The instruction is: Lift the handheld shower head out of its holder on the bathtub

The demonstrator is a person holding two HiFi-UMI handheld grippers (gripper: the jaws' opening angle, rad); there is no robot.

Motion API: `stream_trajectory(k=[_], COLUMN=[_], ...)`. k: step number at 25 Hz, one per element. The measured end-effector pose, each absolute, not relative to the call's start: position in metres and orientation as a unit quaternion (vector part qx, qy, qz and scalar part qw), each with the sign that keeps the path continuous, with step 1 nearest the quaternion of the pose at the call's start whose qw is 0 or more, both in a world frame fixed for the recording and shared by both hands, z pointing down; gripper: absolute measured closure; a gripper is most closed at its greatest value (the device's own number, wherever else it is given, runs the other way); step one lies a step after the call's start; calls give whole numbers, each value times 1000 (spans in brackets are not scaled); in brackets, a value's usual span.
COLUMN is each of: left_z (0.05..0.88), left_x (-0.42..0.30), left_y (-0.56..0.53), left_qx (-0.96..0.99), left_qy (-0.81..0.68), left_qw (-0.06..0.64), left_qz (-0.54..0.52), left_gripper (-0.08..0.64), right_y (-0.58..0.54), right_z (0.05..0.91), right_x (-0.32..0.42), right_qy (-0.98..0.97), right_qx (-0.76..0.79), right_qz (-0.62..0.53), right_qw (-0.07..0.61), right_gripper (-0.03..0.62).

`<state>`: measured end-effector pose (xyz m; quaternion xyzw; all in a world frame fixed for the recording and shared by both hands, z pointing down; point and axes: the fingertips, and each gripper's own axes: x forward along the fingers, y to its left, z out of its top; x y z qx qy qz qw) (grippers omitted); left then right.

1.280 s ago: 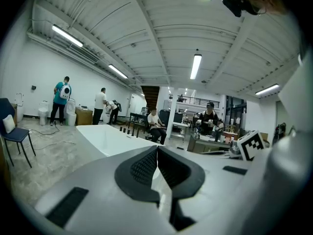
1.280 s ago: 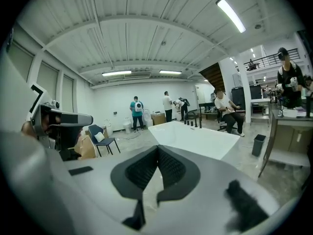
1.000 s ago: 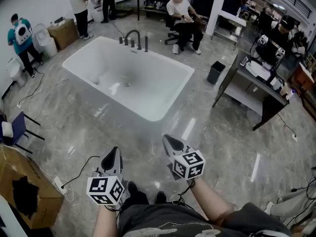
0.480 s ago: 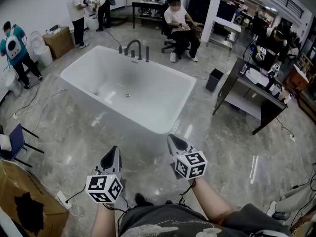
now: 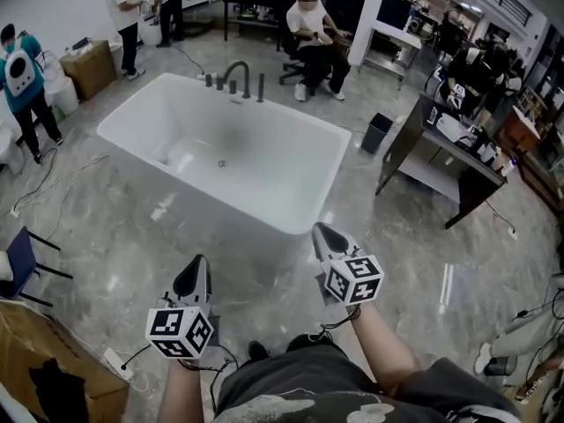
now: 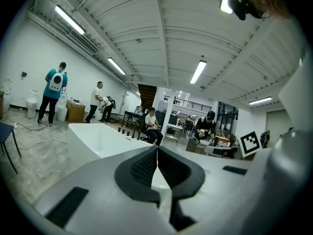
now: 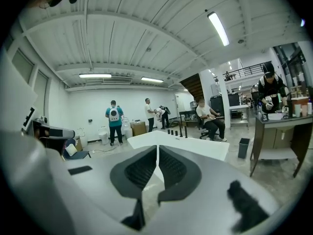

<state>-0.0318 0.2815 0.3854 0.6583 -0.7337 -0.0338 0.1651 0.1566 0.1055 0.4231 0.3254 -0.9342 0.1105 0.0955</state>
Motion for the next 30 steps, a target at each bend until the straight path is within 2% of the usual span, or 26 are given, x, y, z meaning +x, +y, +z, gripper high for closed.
stream_trajectory(k=[7,15,30], left_z=[396,406,423], left_x=[-54,-89,-174], left_y=[271,238,72], left_qx=[669,661,640], left_qy=[-722,-729,-741], left_qw=[173,178,204], left_qz=[-39,-21,-4], left_gripper=[545,545,545], right_y=[88,43,-139], right_z=[437,458,485], right_x=[154,105,19], right_qy=[-921,-926,-920], right_qx=[352,336,337], right_qz=[133,134,169], right_qw=[97,108,107], right_gripper=[565,565,565])
